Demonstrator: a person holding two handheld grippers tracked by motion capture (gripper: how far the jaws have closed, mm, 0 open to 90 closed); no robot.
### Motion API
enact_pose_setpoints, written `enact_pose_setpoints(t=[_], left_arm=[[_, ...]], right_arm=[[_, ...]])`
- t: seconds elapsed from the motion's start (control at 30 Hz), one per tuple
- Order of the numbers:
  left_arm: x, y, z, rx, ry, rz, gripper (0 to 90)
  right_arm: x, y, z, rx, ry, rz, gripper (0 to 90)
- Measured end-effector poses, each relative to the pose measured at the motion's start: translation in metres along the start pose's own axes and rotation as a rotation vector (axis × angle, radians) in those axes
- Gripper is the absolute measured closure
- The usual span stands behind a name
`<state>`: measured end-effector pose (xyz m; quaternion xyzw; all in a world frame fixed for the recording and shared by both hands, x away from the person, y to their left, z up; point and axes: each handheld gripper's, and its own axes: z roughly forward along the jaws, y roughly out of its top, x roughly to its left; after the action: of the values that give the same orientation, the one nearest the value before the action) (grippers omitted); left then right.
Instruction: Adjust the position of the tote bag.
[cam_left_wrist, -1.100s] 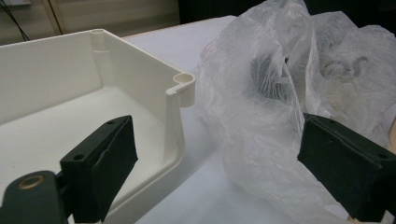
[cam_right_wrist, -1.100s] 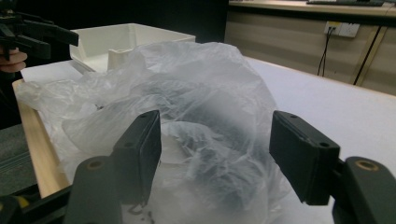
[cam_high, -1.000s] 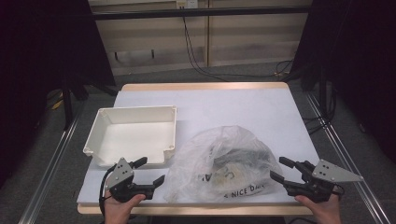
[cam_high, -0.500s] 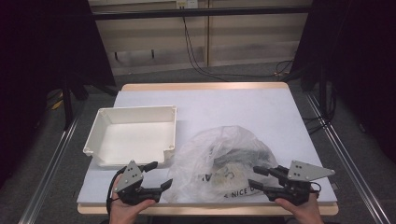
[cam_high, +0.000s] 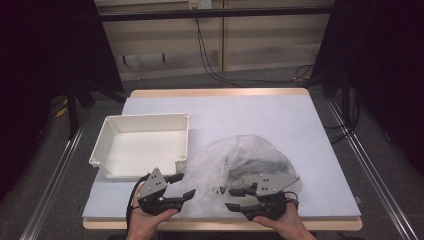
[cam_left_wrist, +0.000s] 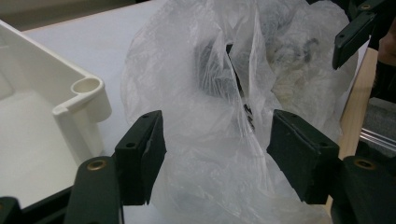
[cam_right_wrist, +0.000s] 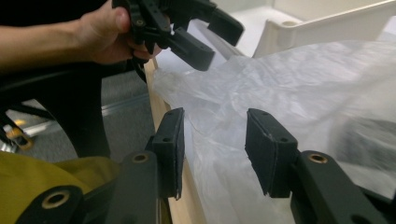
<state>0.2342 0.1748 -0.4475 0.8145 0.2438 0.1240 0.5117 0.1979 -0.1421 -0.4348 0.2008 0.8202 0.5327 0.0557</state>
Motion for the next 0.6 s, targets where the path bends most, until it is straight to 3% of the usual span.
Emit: enact_pose_setpoints(t=[0.1, 0.17, 0.3, 0.4, 0.6], left_arm=[[0.002, -0.001, 0.002, 0.008, -0.004, -0.009, 36.8], [0.003, -0.002, 0.003, 0.007, -0.012, -0.021, 38.3], [0.005, -0.001, 0.004, 0.008, -0.018, -0.016, 42.8], [0.006, -0.001, 0.008, 0.018, -0.021, -0.021, 45.3], [0.006, -0.001, 0.009, 0.033, -0.041, 0.002, 48.7]], right_arm=[[-0.001, 0.001, 0.022, 0.029, 0.032, 0.012, 59.5], [-0.002, -0.001, 0.031, 0.044, 0.03, 0.013, 61.1], [0.0, -0.002, 0.041, 0.084, 0.037, 0.002, 61.6], [-0.006, -0.006, 0.052, 0.107, 0.061, 0.026, 60.8], [-0.01, -0.012, 0.065, 0.162, 0.05, 0.014, 55.7]])
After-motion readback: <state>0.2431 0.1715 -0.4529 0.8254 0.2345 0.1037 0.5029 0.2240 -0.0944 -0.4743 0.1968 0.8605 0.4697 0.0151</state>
